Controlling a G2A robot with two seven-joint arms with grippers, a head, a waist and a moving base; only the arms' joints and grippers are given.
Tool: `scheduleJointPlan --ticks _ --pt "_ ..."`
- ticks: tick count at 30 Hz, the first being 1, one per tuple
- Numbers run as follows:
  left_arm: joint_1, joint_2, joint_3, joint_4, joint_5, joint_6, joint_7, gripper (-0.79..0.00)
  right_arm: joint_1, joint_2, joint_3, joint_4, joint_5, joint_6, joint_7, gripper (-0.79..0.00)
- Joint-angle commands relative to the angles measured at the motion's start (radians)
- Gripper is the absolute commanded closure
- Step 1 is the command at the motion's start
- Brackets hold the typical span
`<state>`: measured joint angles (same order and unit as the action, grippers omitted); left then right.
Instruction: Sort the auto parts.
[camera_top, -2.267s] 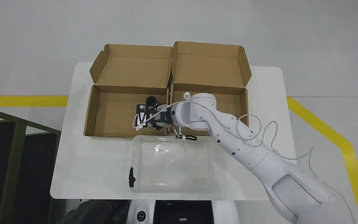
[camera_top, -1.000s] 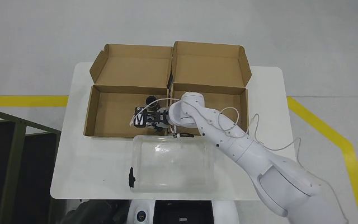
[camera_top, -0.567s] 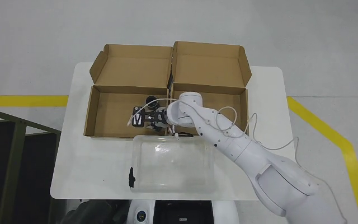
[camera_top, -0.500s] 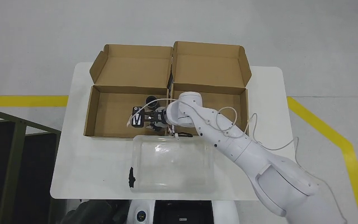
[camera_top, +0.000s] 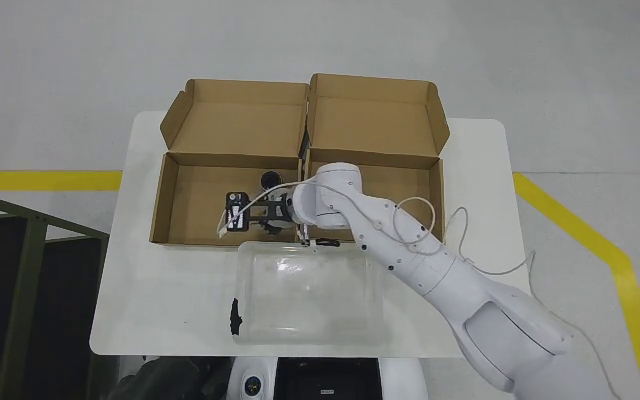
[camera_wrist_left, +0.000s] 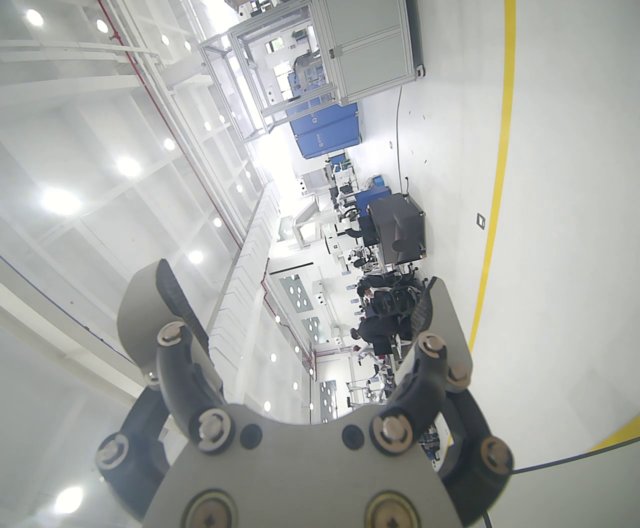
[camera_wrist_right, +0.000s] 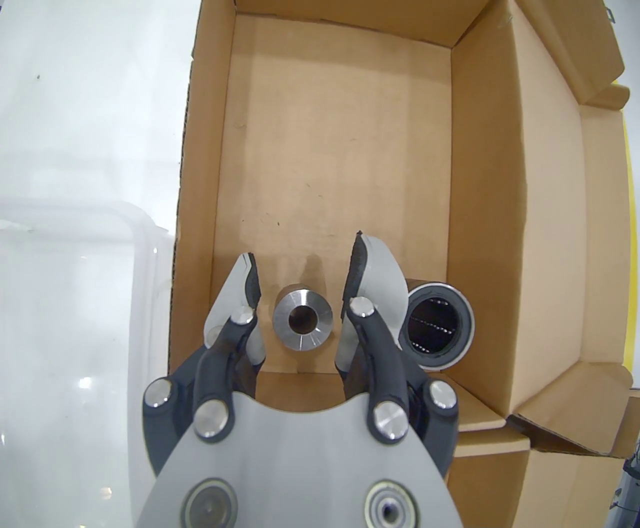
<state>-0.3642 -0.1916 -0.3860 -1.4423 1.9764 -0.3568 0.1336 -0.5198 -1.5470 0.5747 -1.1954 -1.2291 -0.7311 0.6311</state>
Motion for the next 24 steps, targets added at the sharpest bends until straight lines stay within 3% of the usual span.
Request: scheduleJointPlan --ticks 1,11,24 --pt "0.000 0.000 0.000 0.000 0.000 0.000 0.000 -0.785 -0.008 0.006 0.014 -0.026 -0.006 -0.001 0.003 -0.336" --pt "0.000 0.000 0.000 0.000 0.000 0.000 0.000 -0.785 -0.114 0.060 0.136 -0.239 -0.051 0.003 -0.003 -0.348" --pt "0.000 0.000 0.000 0.000 0.000 0.000 0.000 -0.785 -0.431 0.153 0.349 -0.560 -0.196 -0.002 -0.117 -0.372"
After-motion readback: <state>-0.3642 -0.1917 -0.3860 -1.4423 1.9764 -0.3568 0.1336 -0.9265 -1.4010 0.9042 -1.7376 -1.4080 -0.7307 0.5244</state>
